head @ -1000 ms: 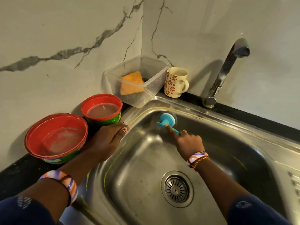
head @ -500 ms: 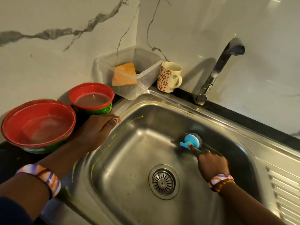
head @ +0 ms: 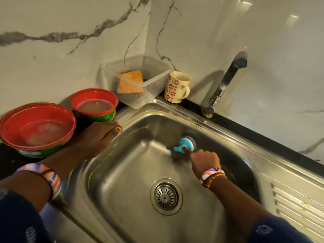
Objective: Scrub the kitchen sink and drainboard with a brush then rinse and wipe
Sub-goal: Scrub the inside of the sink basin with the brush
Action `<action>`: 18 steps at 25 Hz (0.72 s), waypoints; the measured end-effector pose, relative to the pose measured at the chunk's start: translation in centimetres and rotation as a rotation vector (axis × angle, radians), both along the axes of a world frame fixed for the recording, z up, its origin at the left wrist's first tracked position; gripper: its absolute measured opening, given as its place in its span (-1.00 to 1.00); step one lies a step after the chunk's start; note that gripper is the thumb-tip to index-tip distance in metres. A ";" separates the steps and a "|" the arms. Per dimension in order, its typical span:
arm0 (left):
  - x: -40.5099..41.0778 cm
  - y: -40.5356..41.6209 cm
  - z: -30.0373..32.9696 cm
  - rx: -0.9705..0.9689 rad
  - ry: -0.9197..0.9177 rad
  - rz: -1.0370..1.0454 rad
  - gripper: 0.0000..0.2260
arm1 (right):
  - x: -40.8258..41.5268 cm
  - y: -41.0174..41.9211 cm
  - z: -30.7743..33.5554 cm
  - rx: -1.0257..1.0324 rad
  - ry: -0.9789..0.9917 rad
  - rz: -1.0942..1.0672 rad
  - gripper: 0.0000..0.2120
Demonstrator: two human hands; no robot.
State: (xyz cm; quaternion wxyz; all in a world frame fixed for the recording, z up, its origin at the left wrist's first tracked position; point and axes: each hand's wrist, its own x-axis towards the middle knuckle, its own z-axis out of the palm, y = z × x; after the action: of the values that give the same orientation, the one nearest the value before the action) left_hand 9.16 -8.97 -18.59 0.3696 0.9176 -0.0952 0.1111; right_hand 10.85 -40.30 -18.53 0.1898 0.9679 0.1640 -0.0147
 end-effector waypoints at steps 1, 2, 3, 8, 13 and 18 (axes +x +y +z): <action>0.0 0.0 0.1 -0.002 -0.003 -0.007 -0.55 | -1.1 -1.8 0.3 -0.017 0.001 -0.037 -0.57; 0.1 0.0 0.1 -0.003 -0.003 -0.011 -0.55 | -2.2 -3.2 0.5 -0.034 0.010 -0.069 -0.57; 0.1 0.0 0.0 -0.007 0.004 -0.011 -0.54 | -3.1 -4.3 0.8 -0.052 0.026 -0.092 -0.56; 0.4 0.1 -0.3 0.004 -0.023 -0.008 -0.53 | -2.5 -3.5 1.2 -0.084 0.055 -0.064 -0.51; 0.6 0.3 -1.0 0.014 -0.008 0.022 -0.48 | 3.3 5.7 0.5 -0.067 0.007 0.171 -0.48; 0.6 0.3 -0.8 0.042 -0.014 0.004 -0.50 | 3.3 5.4 0.0 -0.086 0.009 0.175 -0.57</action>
State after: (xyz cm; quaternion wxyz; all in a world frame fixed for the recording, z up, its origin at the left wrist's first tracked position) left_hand 9.76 -8.69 -19.40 0.3493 0.9245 -0.0984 0.1162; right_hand 14.12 -34.91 -18.54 0.2312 0.9407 0.2481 -0.0095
